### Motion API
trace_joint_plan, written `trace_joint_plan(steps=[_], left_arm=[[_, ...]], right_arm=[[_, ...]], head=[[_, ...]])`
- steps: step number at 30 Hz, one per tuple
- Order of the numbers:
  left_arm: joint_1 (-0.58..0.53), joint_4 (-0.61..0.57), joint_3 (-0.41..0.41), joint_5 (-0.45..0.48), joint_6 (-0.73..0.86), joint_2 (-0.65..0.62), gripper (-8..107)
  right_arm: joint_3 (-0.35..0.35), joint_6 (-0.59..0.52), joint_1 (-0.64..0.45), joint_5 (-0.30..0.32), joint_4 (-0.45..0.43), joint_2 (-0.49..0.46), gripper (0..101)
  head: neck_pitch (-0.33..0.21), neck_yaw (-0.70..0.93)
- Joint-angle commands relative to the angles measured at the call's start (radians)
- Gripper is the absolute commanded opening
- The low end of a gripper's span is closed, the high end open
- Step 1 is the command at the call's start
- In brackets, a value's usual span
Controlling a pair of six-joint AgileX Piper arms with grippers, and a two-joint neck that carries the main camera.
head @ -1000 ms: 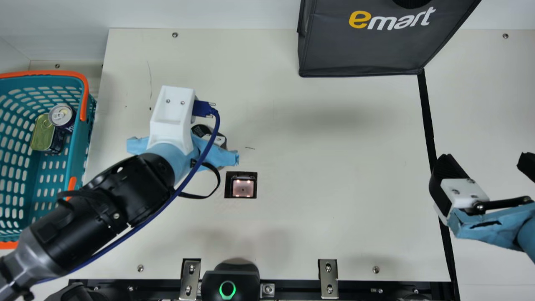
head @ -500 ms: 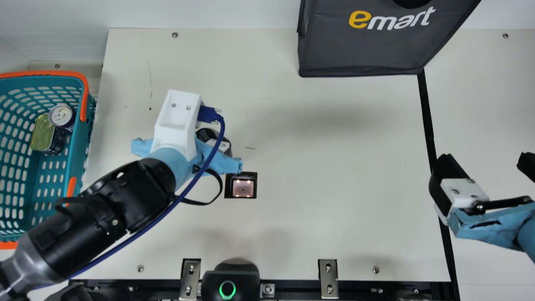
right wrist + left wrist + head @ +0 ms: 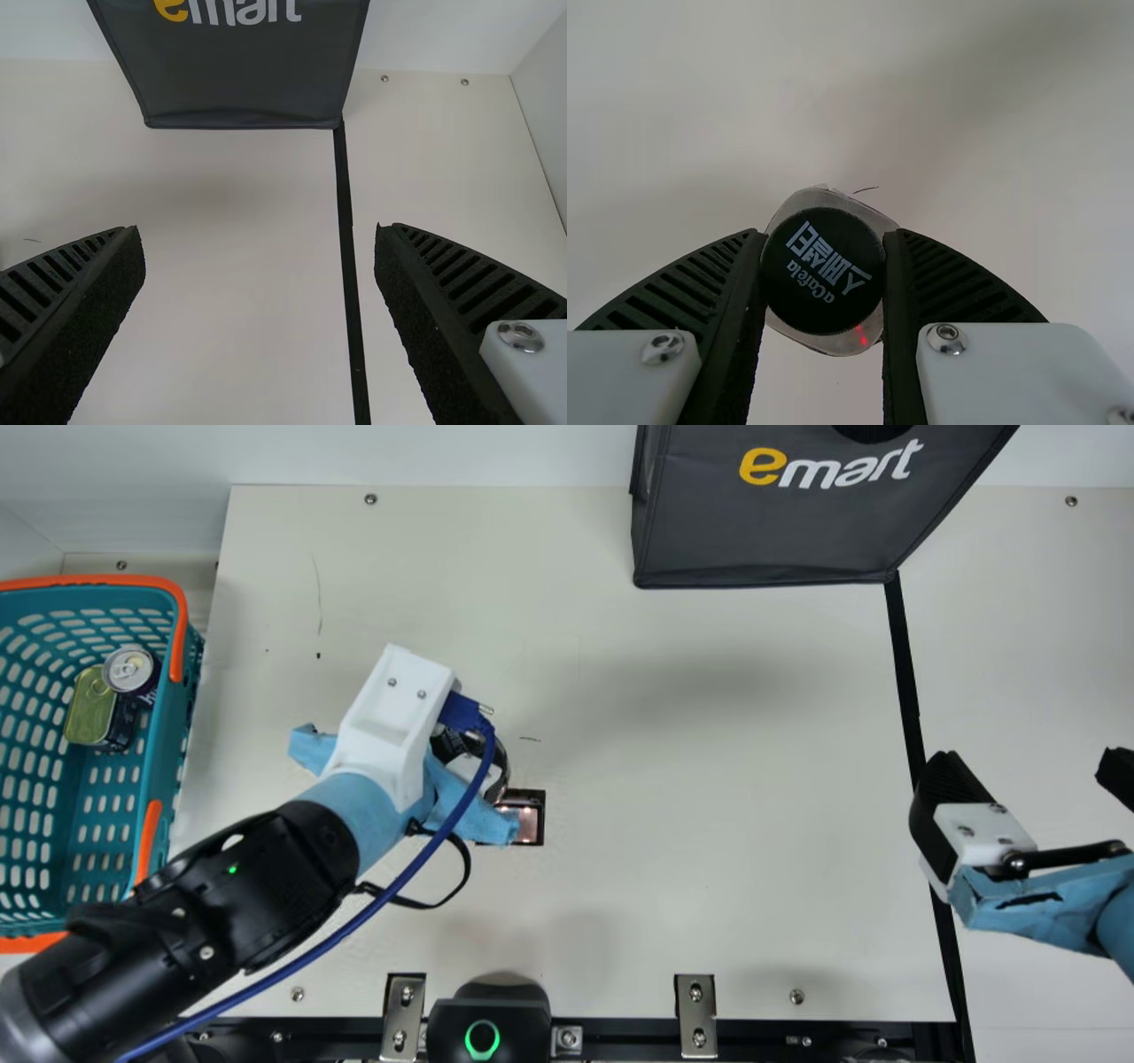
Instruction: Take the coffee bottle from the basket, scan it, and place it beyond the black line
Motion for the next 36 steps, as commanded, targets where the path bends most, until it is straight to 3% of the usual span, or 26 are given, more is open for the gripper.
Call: trace_joint_plan(steps=[1, 15, 36], left_arm=[[-0.001, -0.014, 0.003, -0.005, 0.026, -0.010, 10], [0.013, -0.176, 0.007, -0.027, 0.273, -0.073, 10], [0.052, -0.397, 0.064, 0.022, 0.580, -0.174, 10]], right_arm=[[0.000, 0.000, 0.000, 0.000, 0.000, 0.000, 91], [0.000, 0.000, 0.000, 0.000, 0.000, 0.000, 91], [0.000, 0.000, 0.000, 0.000, 0.000, 0.000, 91]], head=[[-0.027, 0.002], [-0.027, 0.002], [-0.027, 0.002]])
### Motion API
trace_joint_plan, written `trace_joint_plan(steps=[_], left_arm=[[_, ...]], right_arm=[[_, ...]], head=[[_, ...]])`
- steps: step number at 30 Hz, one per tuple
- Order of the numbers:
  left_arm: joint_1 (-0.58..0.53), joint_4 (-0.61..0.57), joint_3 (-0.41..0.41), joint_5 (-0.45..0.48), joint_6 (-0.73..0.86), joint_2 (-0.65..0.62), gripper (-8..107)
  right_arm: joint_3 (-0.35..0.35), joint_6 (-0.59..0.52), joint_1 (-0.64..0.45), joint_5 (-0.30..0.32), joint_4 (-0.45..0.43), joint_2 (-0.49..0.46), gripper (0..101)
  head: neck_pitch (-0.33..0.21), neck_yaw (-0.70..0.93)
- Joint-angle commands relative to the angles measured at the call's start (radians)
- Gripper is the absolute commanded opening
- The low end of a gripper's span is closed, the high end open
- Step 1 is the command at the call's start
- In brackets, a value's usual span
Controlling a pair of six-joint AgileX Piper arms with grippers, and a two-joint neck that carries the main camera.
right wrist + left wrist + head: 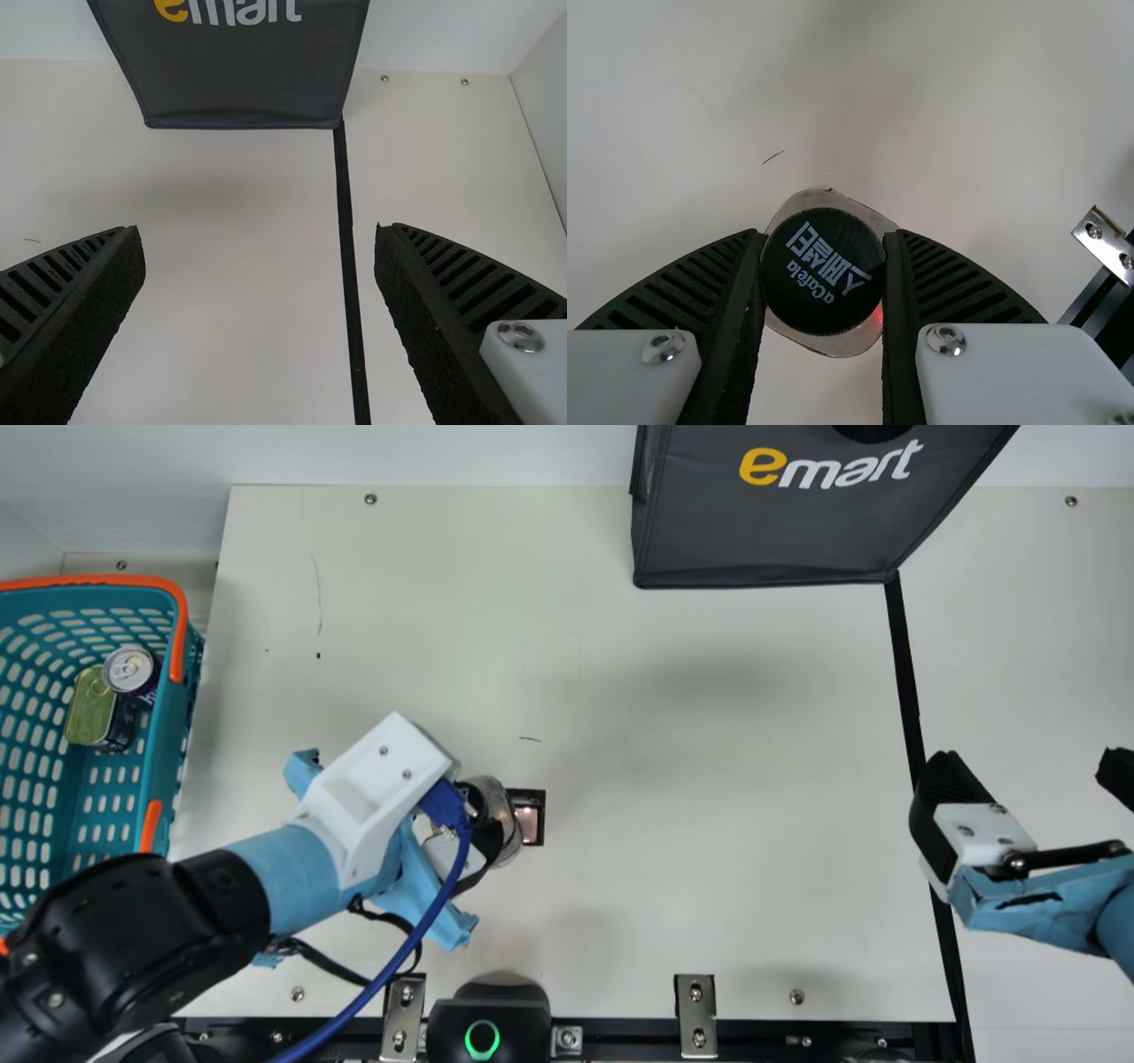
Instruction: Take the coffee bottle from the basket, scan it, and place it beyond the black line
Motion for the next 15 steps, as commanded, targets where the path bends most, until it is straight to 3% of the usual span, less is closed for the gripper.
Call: trace_joint_plan(steps=[1, 15], left_arm=[[0.000, -0.008, 0.006, 0.005, 0.017, -0.007, 10], [-0.008, -0.051, 0.048, 0.023, 0.073, -0.056, 10]], right_arm=[[0.000, 0.000, 0.000, 0.000, 0.000, 0.000, 91], [0.000, 0.000, 0.000, 0.000, 0.000, 0.000, 91]], head=[[-0.026, 0.002], [-0.026, 0.002]])
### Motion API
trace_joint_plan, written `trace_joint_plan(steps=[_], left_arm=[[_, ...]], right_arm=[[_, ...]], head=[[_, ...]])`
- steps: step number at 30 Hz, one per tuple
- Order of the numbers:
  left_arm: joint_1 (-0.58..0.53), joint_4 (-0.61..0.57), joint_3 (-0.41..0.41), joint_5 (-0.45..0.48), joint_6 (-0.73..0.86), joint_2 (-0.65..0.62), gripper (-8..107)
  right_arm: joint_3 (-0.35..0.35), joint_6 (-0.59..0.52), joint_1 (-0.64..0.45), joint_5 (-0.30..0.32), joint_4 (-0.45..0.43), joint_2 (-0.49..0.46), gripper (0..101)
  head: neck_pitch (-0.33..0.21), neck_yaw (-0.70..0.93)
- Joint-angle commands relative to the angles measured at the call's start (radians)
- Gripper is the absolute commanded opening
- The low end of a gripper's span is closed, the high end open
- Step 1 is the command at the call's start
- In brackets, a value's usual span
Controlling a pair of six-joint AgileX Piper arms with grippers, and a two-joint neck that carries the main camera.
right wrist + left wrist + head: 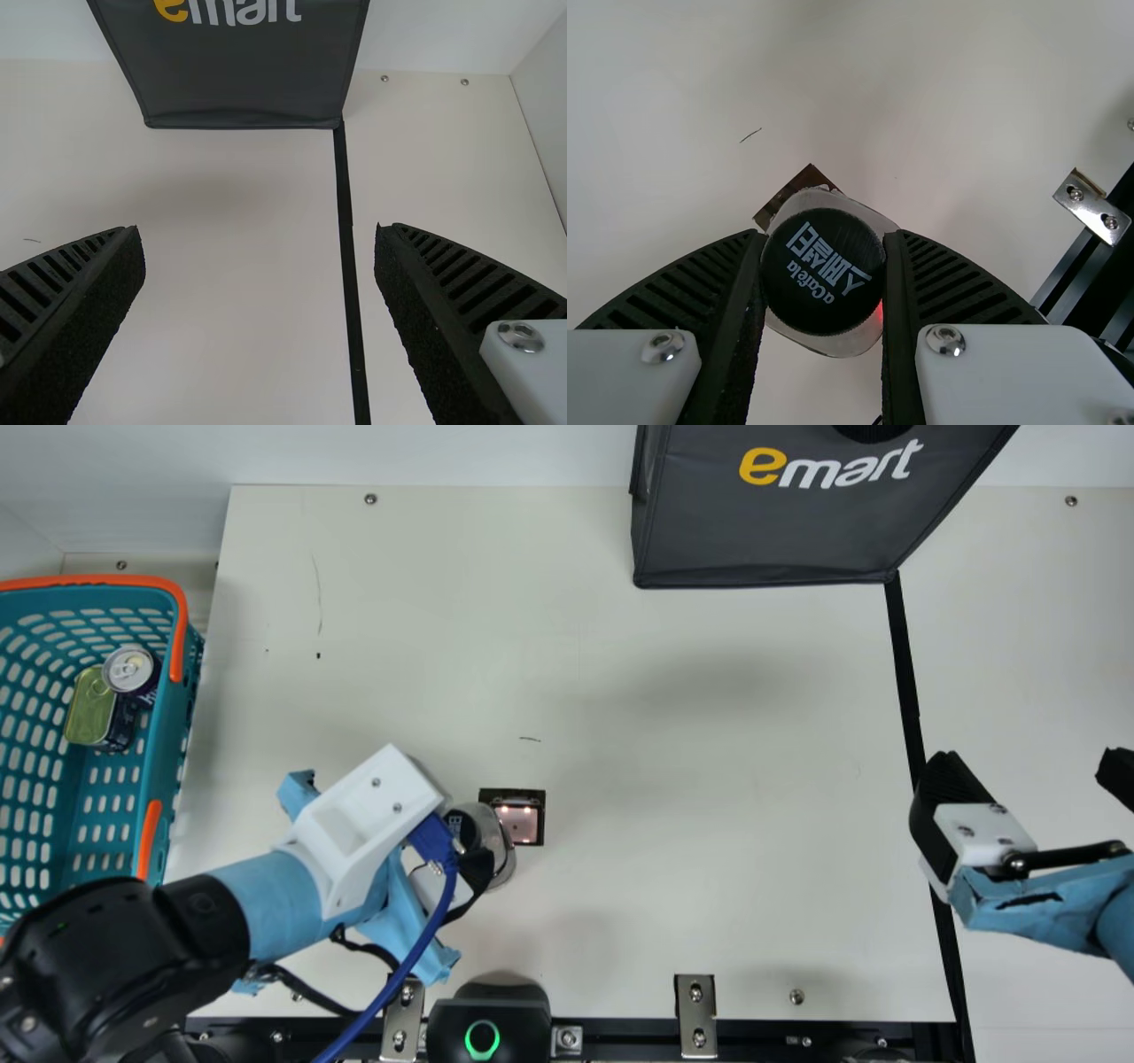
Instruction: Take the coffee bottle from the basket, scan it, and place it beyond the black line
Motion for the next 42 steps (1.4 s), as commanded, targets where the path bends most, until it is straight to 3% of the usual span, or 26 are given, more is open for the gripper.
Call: trace_joint_plan(steps=[1, 20, 42], left_arm=[[-0.002, -0.006, 0.005, 0.000, 0.005, -0.004, 10], [-0.009, -0.083, 0.019, 0.005, 0.076, -0.032, 10], [0.092, -0.215, -0.025, 0.085, 0.256, -0.051, 10]], right_arm=[[0.000, 0.000, 0.000, 0.000, 0.000, 0.000, 91], [0.000, 0.000, 0.000, 0.000, 0.000, 0.000, 91], [0.000, 0.000, 0.000, 0.000, 0.000, 0.000, 91]], head=[[-0.027, 0.002], [-0.027, 0.002], [-0.027, 0.002]])
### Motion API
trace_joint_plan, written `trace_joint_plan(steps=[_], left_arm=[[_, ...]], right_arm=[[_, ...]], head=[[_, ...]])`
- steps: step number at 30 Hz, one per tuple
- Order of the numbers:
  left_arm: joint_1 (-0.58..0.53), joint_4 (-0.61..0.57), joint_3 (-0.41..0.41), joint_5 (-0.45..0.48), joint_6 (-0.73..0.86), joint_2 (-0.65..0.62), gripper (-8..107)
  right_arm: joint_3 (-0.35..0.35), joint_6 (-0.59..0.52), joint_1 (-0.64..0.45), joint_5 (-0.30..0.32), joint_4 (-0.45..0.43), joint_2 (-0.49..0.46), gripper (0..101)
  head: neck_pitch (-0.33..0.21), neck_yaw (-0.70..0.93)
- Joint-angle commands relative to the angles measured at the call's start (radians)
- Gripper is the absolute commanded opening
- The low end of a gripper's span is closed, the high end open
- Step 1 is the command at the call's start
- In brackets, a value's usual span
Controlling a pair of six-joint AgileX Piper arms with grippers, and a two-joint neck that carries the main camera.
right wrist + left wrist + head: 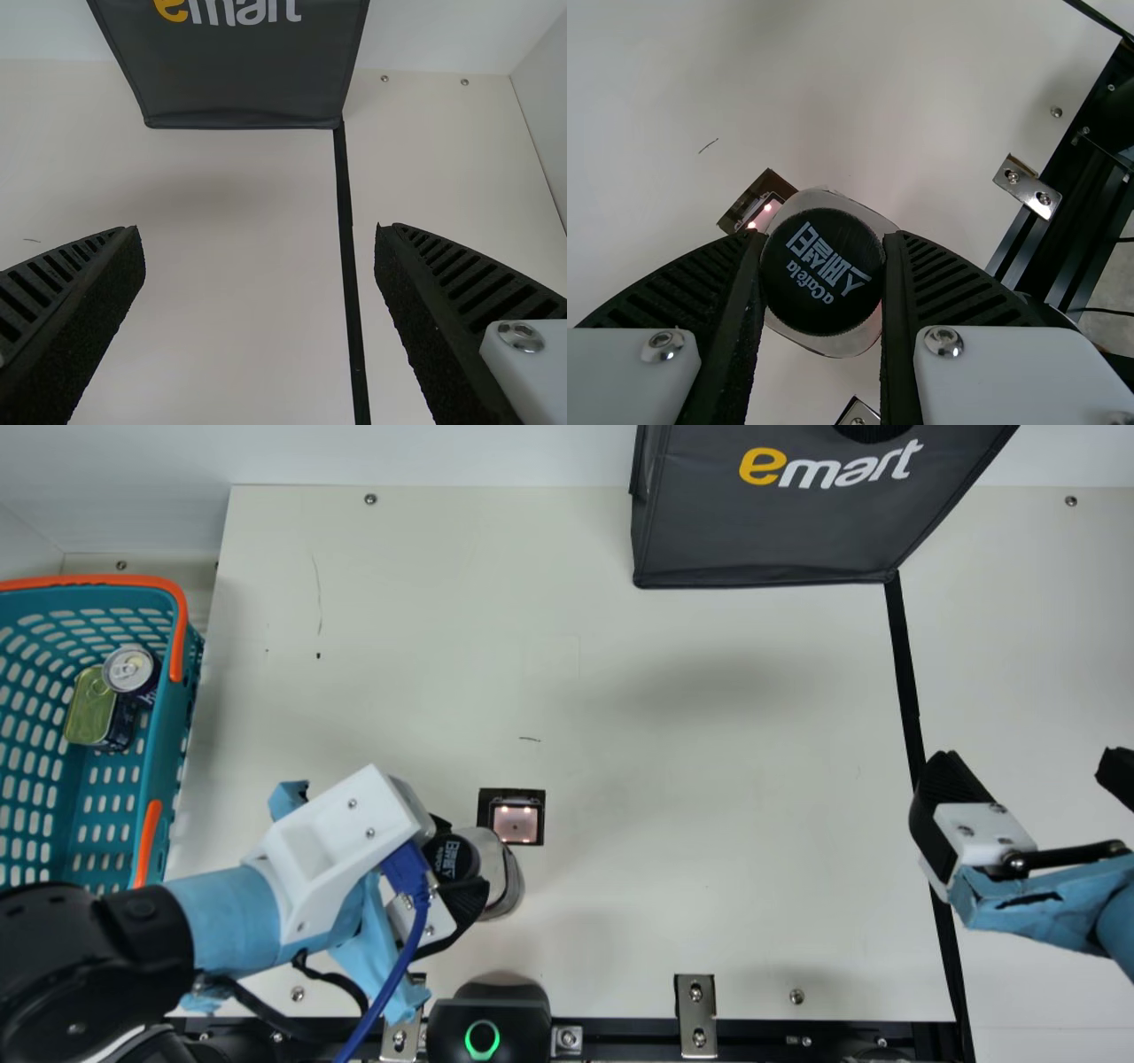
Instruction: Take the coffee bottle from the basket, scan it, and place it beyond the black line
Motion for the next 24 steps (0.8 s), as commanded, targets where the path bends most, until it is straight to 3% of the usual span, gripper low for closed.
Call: trace_joint_plan(steps=[1, 12, 24], left_arm=[[0.008, -0.009, -0.001, 0.003, 0.014, 0.002, 10], [0.031, -0.032, -0.037, -0.022, 0.054, 0.046, 10], [0.051, -0.034, -0.133, -0.058, 0.095, 0.145, 10]], right_arm=[[0.000, 0.000, 0.000, 0.000, 0.000, 0.000, 91], [0.000, 0.000, 0.000, 0.000, 0.000, 0.000, 91], [0.000, 0.000, 0.000, 0.000, 0.000, 0.000, 91]], head=[[-0.027, 0.002], [-0.027, 0.002], [-0.027, 0.002]])
